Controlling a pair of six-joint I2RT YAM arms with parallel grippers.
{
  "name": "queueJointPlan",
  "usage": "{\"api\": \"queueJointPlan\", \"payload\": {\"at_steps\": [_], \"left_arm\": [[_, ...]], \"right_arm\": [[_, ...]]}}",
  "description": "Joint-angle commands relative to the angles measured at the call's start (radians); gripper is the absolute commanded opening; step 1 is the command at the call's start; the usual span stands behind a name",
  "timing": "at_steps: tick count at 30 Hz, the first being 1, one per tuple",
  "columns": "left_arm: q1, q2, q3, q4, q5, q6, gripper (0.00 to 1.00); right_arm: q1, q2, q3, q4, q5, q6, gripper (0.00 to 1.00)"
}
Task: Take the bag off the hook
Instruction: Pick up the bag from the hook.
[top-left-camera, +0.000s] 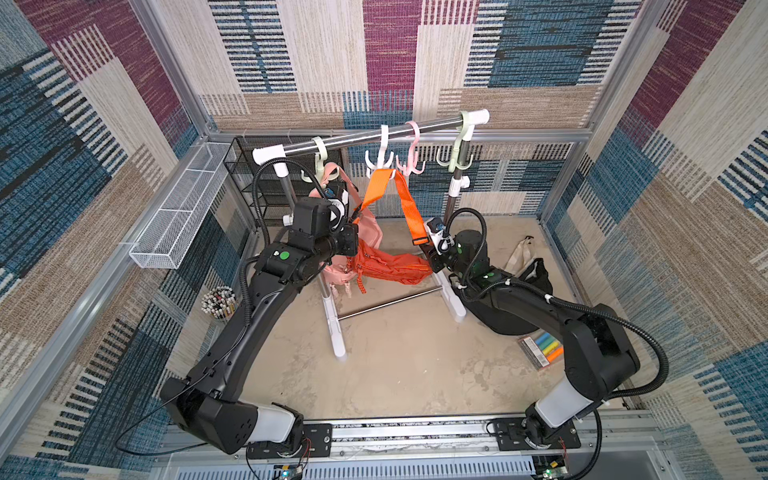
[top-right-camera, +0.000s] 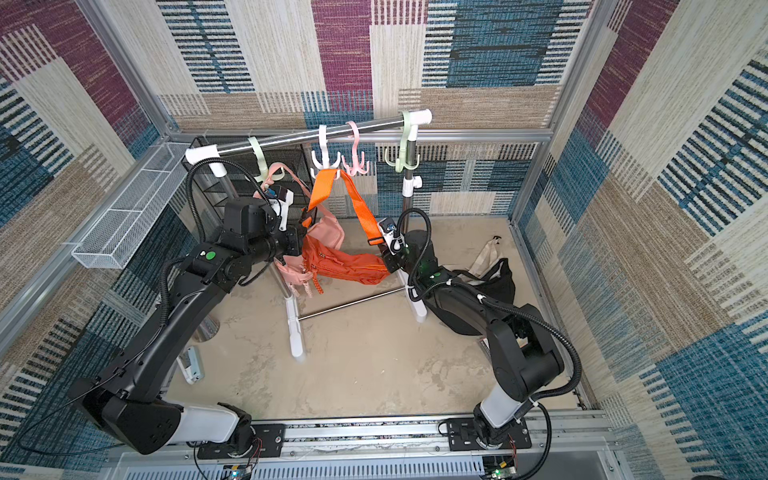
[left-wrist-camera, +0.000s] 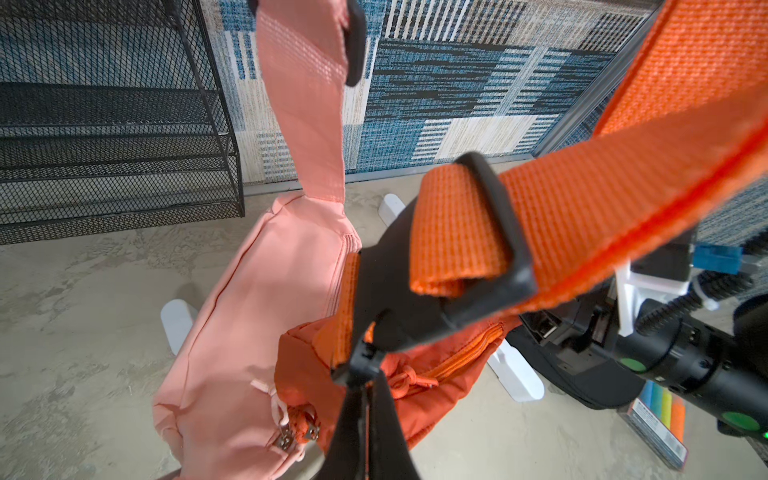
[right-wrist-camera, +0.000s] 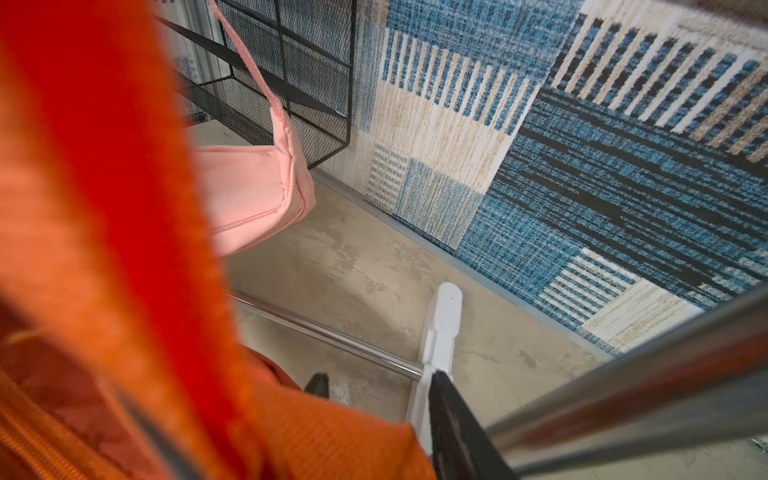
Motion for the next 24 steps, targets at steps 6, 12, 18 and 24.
{"api": "queueJointPlan", "payload": {"at_steps": [6,12,18,24], "left_arm": [[0.003,0.012,0.027,0.007,0.011,-0.022,0.0],[0.002,0.01,0.033,0.01,0.019,-0.029,0.0],[0.002,0.002,0.029,0.009,0.023,-0.035,0.0],[0.003,-0.017,0.029,0.018,0.027,-0.049,0.0]], "right_arm": [[0.0,-0.046,0.016,0.024,-0.029,-0.021,0.32],[0.0,-0.066,0.032,-0.016,-0.033,-0.04,0.24],[0.0,-0.098,0.039,-0.035,-0.045,-0.039,0.2],[0.0,-0.138,0.061,-0.059,-0.058,-0.04,0.18]]}}
